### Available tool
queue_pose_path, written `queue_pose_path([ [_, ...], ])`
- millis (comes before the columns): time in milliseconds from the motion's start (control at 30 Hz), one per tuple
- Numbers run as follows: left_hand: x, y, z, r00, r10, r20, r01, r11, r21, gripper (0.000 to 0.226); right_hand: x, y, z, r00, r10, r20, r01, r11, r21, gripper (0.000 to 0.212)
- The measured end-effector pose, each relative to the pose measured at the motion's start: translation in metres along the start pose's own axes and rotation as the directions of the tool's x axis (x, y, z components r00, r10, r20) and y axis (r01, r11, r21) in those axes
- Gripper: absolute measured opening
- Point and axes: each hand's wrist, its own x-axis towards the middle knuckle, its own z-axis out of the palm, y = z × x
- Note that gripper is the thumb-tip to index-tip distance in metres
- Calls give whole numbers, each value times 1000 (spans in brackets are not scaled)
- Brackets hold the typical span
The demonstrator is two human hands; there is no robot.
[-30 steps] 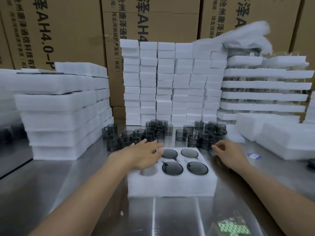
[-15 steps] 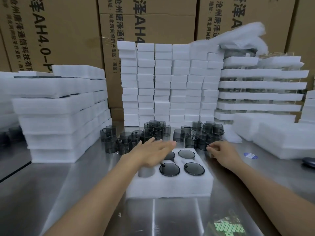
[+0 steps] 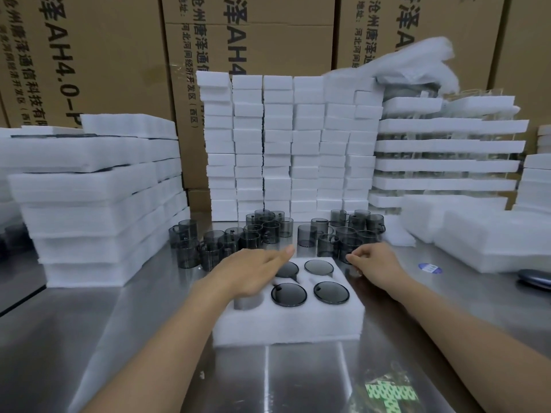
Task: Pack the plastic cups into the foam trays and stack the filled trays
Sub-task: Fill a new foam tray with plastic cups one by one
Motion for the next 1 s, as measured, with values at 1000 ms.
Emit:
queue_pose_path([
  [1000,-6,-9,-3,776,117,-620,-366,883,-292,77,-69,-91,10,751,-658,-59,657,733,177,4],
])
